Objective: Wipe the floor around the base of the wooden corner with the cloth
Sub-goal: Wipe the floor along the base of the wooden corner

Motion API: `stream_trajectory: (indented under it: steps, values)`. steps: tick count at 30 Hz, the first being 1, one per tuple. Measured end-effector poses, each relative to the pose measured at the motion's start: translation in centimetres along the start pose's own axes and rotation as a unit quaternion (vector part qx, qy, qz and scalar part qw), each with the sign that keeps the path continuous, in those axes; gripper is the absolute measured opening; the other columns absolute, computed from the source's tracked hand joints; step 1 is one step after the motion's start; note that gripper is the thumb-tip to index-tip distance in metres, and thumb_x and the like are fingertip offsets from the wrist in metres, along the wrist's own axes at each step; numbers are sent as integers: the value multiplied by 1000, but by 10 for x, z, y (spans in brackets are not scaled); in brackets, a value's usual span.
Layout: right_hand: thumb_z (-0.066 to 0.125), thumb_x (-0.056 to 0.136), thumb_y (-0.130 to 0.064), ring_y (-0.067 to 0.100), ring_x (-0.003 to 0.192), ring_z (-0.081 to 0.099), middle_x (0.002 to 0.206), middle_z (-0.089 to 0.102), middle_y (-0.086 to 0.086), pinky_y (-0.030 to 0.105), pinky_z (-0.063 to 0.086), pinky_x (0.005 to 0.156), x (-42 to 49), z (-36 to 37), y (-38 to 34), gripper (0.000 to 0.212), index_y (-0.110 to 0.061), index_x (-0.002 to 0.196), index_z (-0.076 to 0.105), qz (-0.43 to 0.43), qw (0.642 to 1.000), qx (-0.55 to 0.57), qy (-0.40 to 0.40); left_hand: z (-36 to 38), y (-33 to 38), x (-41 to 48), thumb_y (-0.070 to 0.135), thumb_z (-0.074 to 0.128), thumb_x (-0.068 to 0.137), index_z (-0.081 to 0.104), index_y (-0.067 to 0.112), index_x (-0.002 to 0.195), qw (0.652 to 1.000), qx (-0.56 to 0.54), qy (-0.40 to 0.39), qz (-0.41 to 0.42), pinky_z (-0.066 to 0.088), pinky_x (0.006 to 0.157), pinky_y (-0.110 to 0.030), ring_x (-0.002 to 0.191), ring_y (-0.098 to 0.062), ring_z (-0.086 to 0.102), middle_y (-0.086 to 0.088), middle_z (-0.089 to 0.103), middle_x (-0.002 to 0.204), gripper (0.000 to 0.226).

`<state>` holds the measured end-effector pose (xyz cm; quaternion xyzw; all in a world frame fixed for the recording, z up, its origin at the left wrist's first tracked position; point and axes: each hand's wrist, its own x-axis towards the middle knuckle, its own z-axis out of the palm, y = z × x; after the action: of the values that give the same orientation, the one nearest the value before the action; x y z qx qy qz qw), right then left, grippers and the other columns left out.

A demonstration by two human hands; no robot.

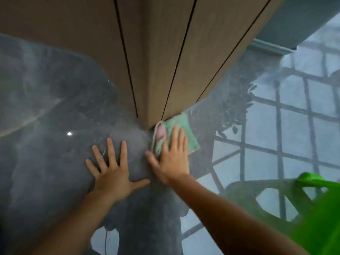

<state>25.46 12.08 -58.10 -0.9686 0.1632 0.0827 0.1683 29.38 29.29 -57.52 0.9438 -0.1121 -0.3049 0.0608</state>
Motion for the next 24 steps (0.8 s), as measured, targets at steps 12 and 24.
stream_trajectory:
  steps: [12, 24]
  values:
    - [15, 88, -72, 37, 148, -4, 163, -3, 15, 52, 2, 121, 78, -86, 163, 72, -40, 151, -1, 201, 976, -78, -26, -13, 1, -3, 104, 34, 27, -50, 28, 133, 997, -8, -77, 13, -18, 107, -72, 124, -48, -53, -10, -62, 137, 155]
    - [39, 85, -71, 35, 148, -12, 162, -12, 16, 55, 11, 119, -4, -30, 39, 86, -35, 153, 1, -203, 973, -97, -52, -29, -77, -22, 107, 25, 28, -34, 28, 145, 991, -42, -44, -123, -3, 110, -73, 143, -50, -23, -7, -40, 156, 153]
